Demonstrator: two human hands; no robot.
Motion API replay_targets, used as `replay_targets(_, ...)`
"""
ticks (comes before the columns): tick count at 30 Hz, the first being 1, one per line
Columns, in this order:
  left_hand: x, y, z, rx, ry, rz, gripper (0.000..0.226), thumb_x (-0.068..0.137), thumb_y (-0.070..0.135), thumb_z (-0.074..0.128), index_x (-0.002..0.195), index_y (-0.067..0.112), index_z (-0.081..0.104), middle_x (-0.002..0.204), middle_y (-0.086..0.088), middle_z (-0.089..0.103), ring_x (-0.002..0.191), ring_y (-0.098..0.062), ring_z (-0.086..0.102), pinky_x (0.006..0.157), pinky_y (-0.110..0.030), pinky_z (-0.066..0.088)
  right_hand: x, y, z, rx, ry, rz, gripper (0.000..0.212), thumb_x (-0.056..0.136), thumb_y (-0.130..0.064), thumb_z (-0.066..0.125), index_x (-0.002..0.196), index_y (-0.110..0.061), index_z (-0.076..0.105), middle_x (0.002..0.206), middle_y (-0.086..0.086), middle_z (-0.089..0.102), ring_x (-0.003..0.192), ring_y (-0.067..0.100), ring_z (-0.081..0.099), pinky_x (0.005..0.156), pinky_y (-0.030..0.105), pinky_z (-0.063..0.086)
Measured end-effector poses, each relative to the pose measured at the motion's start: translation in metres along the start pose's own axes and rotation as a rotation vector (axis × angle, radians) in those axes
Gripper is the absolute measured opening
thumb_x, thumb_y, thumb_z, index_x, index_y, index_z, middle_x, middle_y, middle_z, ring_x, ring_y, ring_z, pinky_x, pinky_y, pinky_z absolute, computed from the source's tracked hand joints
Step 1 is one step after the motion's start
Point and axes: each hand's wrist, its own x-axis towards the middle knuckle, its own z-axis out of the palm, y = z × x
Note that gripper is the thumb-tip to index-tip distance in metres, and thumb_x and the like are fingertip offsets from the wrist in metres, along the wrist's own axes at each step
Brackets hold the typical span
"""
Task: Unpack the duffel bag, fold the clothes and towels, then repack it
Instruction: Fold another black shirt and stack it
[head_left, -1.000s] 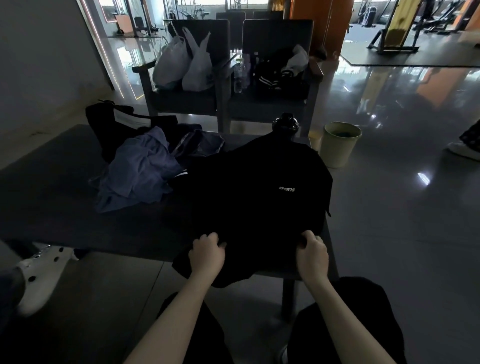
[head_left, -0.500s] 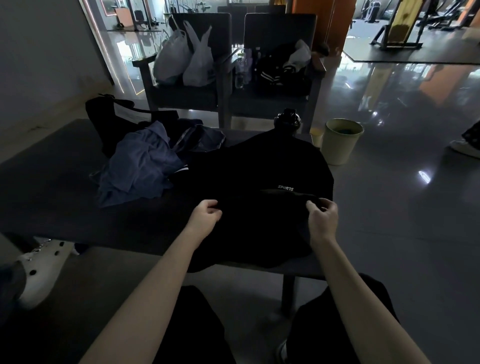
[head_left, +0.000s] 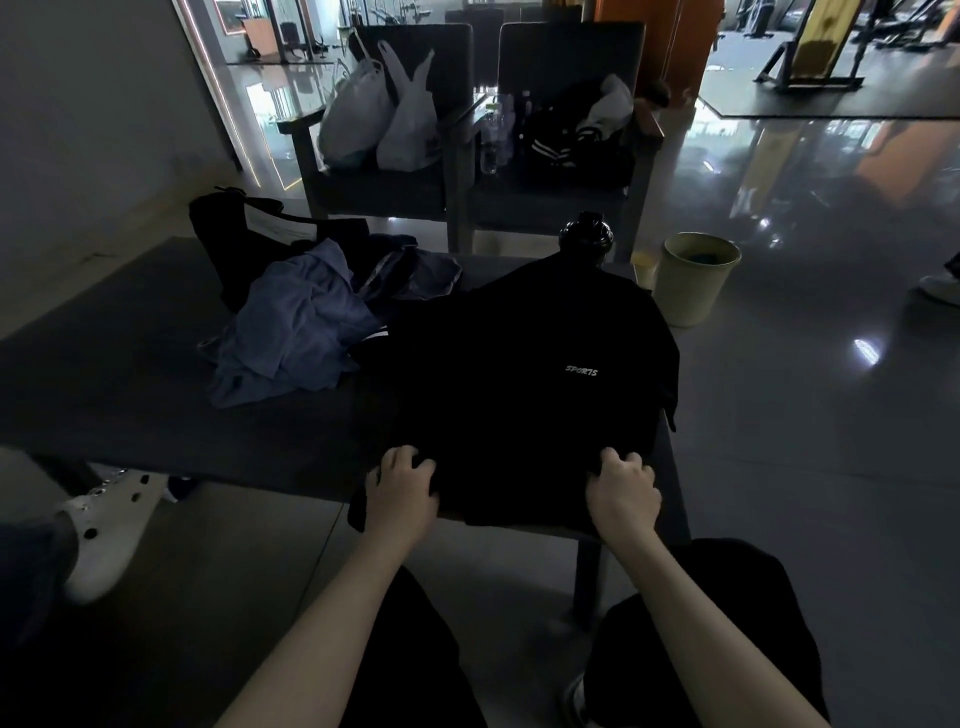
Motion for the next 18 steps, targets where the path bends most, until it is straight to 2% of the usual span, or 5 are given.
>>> replay_targets(4,-0.008,-0.004,-0.007,-0.397,0.062,-0.096,0.022,0.094,0.009,0.041,0.109,0.013,0.056,0.101,-0.004,0.059,0.09,-0.022,0.057,0.077,-0.038,0.049,-0.008,0.013,-0.012,0.243,0.119,0.042,0.016,0.094,-0.005,0.035,0.107,-0.004,0.044,0.075,0.006,0.053,0.063,0.021,0.049,0.052,0.031,0.032)
replay_targets(8,-0.008,-0.004,-0.029,-0.616,0.103,-0.141,0.014,0.097,0.011,0.038,0.094,0.015,0.051,0.078,-0.002,0.057,0.072,-0.022,0.057,0.06,-0.032,0.043,-0.01,0.027,-0.03,0.507,0.071,0.12,0.022,0.096,-0.009,0.037,0.112,-0.001,0.05,0.076,0.002,0.052,0.062,0.012,0.048,0.049,0.027,0.036)
replay_targets(10,-0.009,-0.003,-0.039,-0.6,0.112,-0.098,0.011,0.098,0.02,0.044,0.094,0.013,0.051,0.08,-0.004,0.059,0.075,-0.024,0.059,0.064,-0.034,0.045,-0.008,0.031,-0.04,0.56,0.032,0.146,0.026,0.097,-0.014,0.042,0.114,0.001,0.054,0.084,0.004,0.054,0.063,0.007,0.046,0.05,0.022,0.034)
replay_targets(15,-0.014,-0.007,-0.066,-0.309,-0.073,0.032,0.044,0.071,0.037,0.079,0.101,0.016,0.054,0.09,-0.001,0.06,0.084,-0.021,0.06,0.072,-0.035,0.051,-0.005,0.042,-0.061,0.857,-0.024,0.217,0.028,0.091,-0.021,0.061,0.107,0.001,0.065,0.084,0.007,0.064,0.076,0.021,0.061,0.067,0.026,0.047)
replay_targets(18,-0.018,-0.012,-0.081,-0.145,-0.15,0.028,0.037,0.075,0.021,0.072,0.107,0.02,0.053,0.099,-0.003,0.061,0.085,-0.019,0.06,0.077,-0.038,0.054,-0.016,0.049,-0.081,0.959,-0.083,0.197,0.021,0.085,-0.023,0.07,0.095,-0.005,0.067,0.074,0.006,0.065,0.061,0.016,0.06,0.046,0.018,0.047)
